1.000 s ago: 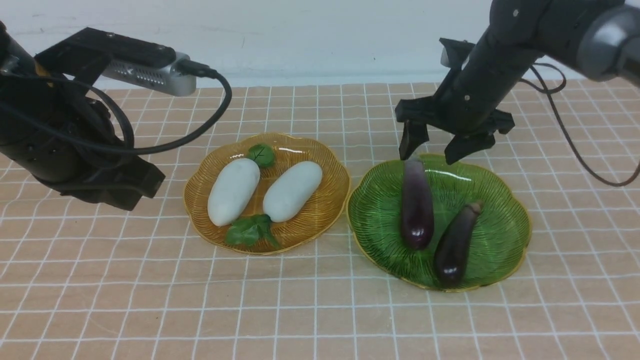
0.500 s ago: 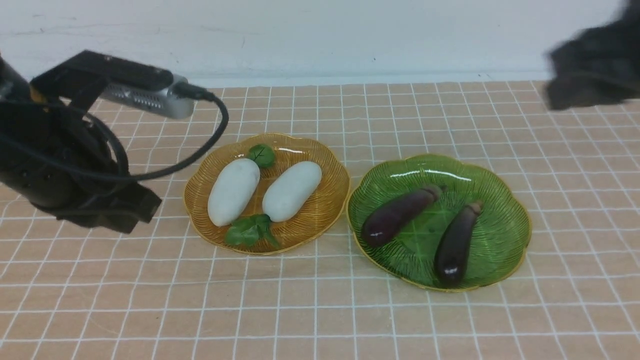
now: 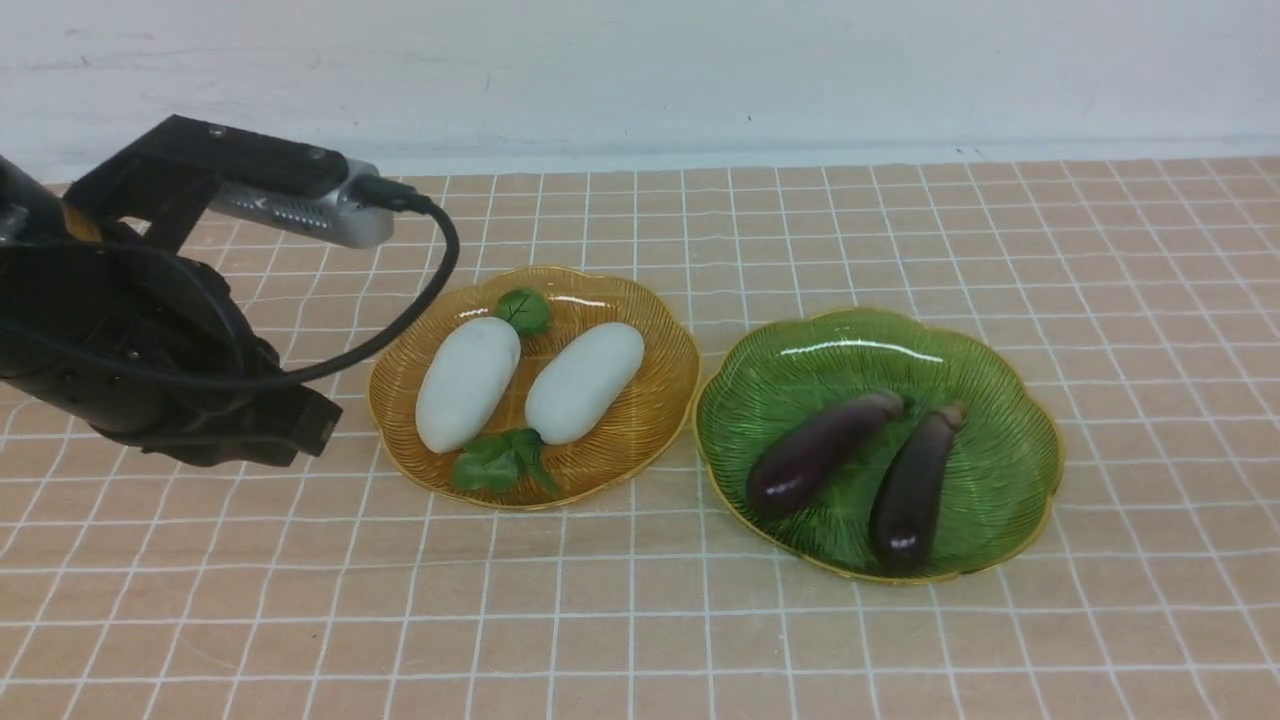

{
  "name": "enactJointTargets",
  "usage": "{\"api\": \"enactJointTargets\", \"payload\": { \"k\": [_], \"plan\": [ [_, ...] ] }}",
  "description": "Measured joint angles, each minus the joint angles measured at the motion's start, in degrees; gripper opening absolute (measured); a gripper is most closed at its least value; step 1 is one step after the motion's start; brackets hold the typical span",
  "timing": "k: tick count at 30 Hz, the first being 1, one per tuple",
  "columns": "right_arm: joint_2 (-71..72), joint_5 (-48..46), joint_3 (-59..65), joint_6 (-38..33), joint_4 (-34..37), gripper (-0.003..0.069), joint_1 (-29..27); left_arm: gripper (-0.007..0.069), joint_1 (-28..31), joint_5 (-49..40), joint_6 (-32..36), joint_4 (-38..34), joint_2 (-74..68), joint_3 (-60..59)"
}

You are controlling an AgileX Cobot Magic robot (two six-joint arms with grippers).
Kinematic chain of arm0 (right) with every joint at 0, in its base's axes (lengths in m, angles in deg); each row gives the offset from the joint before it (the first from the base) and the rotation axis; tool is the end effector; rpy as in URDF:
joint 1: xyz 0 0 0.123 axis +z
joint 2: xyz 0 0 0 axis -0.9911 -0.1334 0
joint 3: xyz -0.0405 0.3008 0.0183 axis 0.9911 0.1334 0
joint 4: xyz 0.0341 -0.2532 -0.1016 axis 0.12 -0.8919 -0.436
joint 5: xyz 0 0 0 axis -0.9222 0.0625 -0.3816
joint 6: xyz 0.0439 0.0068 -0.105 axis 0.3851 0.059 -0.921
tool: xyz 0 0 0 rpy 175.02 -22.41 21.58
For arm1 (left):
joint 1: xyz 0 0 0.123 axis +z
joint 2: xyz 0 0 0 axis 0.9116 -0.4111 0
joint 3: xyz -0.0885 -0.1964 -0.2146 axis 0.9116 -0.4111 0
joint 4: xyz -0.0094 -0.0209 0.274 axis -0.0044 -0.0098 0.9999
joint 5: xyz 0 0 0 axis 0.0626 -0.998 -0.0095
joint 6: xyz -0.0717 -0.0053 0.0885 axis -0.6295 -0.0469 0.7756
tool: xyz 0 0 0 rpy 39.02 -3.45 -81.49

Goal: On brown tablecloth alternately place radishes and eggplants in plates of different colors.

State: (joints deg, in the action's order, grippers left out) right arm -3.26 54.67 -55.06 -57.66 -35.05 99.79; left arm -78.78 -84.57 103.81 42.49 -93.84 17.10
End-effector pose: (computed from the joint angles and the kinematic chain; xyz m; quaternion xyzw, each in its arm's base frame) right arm 0.0455 0.0100 0.3241 -0.0841 0.6095 0.1024 0.7817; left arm 0.1471 -0.0624 0.3818 0.2032 0.8380 -0.1348 0.4881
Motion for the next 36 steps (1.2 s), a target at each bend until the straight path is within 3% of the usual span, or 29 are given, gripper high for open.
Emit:
{"api": "enactJointTargets", "payload": {
  "k": [6,14,22,30,33,36],
  "plan": [
    [0.00,-0.05,0.00,0.00,-0.37,-0.0015,0.00,-0.0003,0.00,19.56,-0.16,-7.17,19.62,-13.17],
    [0.00,-0.05,0.00,-0.07,-0.44,-0.0015,0.00,-0.0003,0.00,21.62,1.13,-9.19,30.02,-16.91],
    [0.00,-0.05,0.00,-0.12,-0.55,-0.0015,0.00,-0.0003,0.81,25.16,1.10,0.25,31.09,-26.05],
    [0.00,-0.05,0.00,-0.17,-0.55,-0.0015,0.00,-0.0003,12.10,31.10,-26.07,24.74,41.68,-48.93],
    [0.00,-0.05,0.00,-0.17,-0.55,-0.0015,0.00,-0.0003,13.07,29.56,-26.04,25.53,42.25,-52.03],
    [0.00,-0.05,0.00,-0.17,-0.55,-0.0015,0.00,-0.0003,13.07,25.56,-20.15,22.21,42.36,-52.14]
  ]
}}
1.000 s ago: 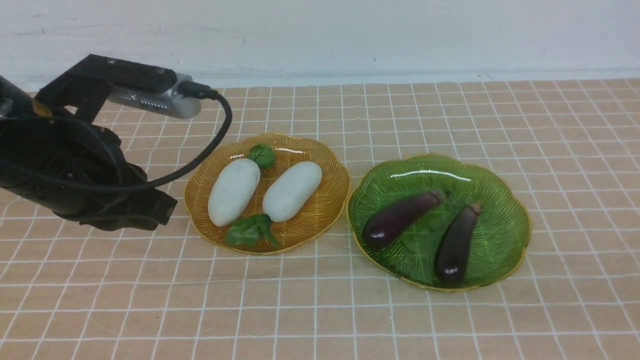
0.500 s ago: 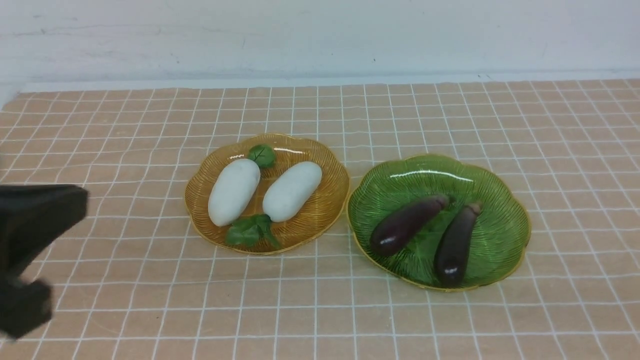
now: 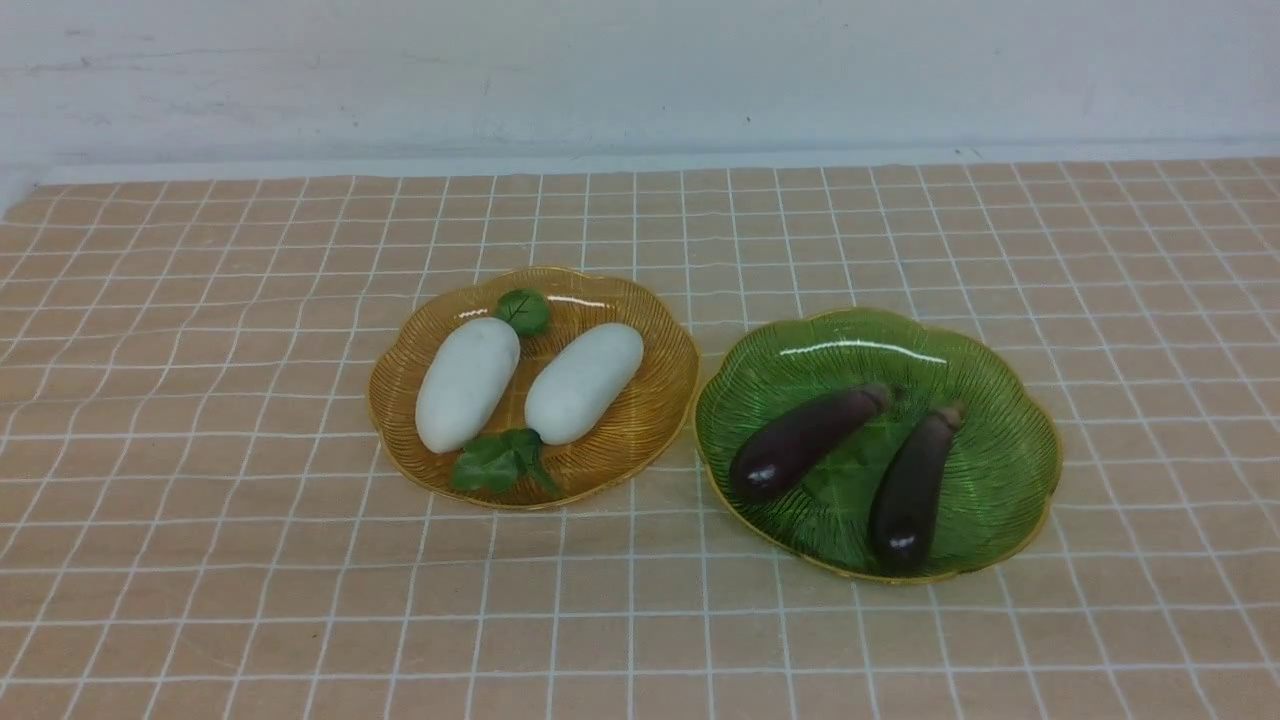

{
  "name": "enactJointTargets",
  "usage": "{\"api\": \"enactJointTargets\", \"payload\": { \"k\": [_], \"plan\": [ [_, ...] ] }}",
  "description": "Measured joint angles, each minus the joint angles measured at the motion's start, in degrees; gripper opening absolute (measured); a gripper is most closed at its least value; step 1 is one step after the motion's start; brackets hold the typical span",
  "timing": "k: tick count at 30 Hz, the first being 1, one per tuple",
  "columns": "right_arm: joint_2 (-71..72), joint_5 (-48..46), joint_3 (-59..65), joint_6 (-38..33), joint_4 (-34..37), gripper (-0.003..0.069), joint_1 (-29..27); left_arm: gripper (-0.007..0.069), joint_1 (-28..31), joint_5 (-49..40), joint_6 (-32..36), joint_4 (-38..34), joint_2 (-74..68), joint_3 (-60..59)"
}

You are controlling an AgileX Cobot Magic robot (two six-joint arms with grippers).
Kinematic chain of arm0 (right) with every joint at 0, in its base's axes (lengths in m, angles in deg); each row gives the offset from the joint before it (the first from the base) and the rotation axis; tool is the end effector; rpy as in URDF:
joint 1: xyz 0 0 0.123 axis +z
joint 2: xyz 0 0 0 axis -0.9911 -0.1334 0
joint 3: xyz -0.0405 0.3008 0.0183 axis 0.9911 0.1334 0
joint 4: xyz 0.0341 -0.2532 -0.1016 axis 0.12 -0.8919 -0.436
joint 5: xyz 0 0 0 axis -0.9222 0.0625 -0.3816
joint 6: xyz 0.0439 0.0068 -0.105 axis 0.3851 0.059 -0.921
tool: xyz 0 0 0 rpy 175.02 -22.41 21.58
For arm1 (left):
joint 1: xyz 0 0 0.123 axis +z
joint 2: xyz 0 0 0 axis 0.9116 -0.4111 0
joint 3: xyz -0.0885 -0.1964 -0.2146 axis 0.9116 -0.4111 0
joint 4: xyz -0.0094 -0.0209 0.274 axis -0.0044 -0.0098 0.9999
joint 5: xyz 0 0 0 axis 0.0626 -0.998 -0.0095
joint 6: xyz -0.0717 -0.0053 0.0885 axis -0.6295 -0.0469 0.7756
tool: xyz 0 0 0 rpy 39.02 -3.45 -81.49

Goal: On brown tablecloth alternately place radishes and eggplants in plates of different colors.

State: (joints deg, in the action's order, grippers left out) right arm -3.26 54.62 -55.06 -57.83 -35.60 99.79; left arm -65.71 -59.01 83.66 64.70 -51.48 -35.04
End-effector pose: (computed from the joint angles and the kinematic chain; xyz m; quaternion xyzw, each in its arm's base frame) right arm 0.0456 0.0097 0.3241 -0.0870 0.6092 0.0969 0.7822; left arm 0.0796 0.0017 0.1658 0.0120 0.7988 0.0188 0.6012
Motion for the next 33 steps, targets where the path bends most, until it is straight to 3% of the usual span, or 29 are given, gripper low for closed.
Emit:
{"api": "enactJointTargets", "payload": {
  "k": [6,33],
  "plan": [
    [0.00,0.00,0.00,0.00,0.00,-0.0015,0.00,-0.0003,0.00,-1.56,8.62,-5.03,0.00,0.00],
    [0.00,0.00,0.04,-0.86,-0.07,-0.0015,0.00,-0.0003,0.00,-1.61,9.03,-5.31,0.00,0.00]
  ]
}}
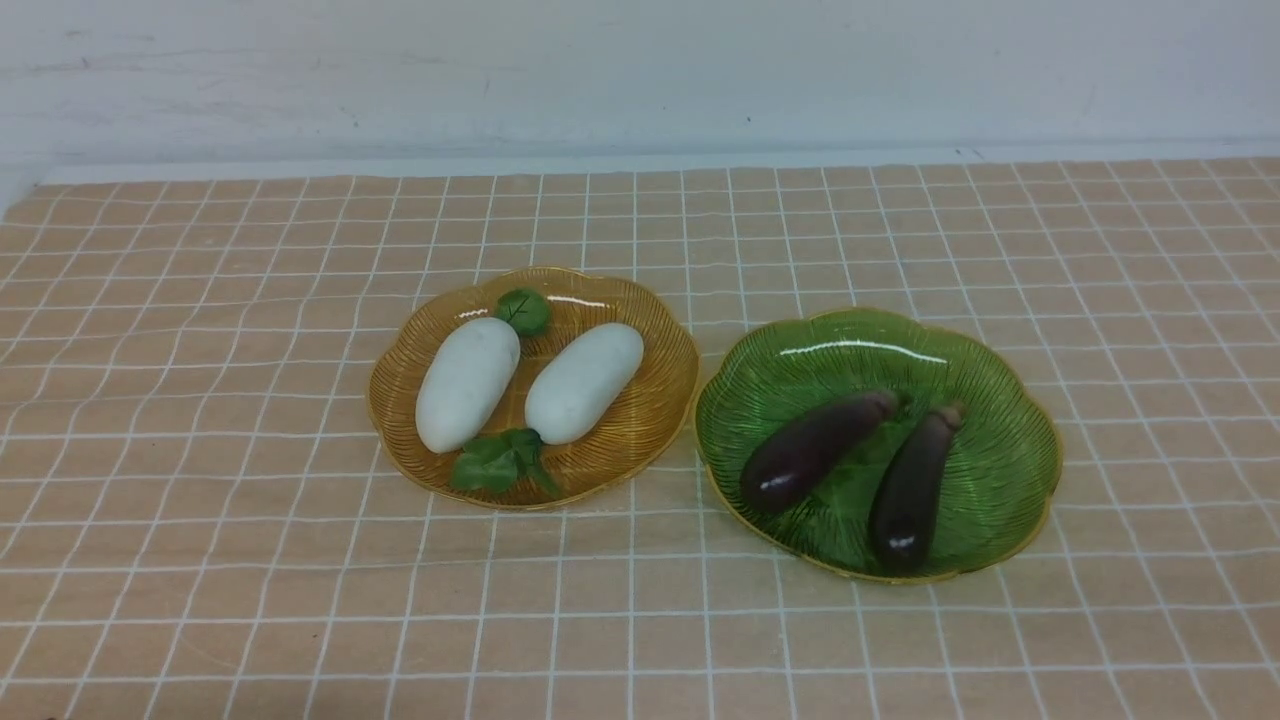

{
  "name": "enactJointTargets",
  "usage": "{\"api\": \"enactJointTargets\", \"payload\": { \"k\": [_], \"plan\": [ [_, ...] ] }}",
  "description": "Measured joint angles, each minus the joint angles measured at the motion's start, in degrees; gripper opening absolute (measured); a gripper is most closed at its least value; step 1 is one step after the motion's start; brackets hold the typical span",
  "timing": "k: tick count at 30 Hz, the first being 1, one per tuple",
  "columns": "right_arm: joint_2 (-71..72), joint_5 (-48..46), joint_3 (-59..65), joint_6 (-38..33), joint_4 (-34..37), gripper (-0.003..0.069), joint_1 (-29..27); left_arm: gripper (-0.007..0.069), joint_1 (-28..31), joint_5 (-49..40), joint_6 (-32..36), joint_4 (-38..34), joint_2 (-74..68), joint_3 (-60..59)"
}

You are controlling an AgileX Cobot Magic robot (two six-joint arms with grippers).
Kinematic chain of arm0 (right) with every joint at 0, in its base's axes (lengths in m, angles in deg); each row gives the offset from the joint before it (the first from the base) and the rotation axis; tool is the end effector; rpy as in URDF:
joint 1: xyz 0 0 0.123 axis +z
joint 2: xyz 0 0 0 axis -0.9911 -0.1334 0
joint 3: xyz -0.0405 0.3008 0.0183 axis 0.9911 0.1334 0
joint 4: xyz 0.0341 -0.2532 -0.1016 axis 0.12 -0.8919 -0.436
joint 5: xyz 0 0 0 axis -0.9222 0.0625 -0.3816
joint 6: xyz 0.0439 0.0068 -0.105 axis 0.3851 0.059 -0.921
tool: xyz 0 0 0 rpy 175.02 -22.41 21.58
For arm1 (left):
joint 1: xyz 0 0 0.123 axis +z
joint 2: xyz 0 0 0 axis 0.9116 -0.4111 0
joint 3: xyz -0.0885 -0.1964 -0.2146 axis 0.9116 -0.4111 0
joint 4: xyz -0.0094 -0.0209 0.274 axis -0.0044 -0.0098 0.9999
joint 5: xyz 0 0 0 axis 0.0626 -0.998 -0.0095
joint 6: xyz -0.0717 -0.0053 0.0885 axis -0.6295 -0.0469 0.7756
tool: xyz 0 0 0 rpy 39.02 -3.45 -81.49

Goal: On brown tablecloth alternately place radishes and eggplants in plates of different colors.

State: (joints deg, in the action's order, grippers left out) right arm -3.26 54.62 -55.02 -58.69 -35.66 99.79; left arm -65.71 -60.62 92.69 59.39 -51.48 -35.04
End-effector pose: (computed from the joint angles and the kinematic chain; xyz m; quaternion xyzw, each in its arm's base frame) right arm 0.0457 0.0097 0.3238 -0.0919 0.6088 0.0906 0.7828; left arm 0.0787 -0.0021 0.1627 0.0507 0.8056 0.0262 0.5897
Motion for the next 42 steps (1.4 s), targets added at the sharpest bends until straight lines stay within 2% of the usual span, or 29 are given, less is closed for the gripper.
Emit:
{"api": "enactJointTargets", "payload": {
  "k": [5,7,14,18,23,25,42],
  "plan": [
    [0.00,-1.89,0.00,-0.27,6.08,-0.0015,0.00,-0.0003,0.00,0.00,0.04,0.00,0.00,0.00],
    [0.00,-2.89,0.21,-2.38,8.87,-0.0015,0.00,-0.0003,0.00,0.00,0.04,0.00,0.00,0.00],
    [0.00,-8.11,0.64,-3.69,9.05,-0.0015,-0.58,-0.0003,0.00,0.00,0.04,0.00,0.00,0.00],
    [0.00,-10.86,3.87,-3.93,7.19,-0.0015,-7.05,-0.0003,0.00,0.00,0.04,0.00,0.00,0.00],
    [0.00,-10.87,15.87,-3.93,4.76,-0.0015,-17.54,-0.0003,0.00,0.00,0.04,0.00,0.00,0.00],
    [0.00,-10.78,19.79,-3.93,4.61,-0.0015,-19.17,-0.0003,0.00,0.00,0.04,0.00,0.00,0.00],
    [0.00,-10.68,21.73,-3.70,5.51,-0.0015,-19.80,-0.0003,0.00,-0.06,0.04,-0.05,0.00,0.00]
  ]
}}
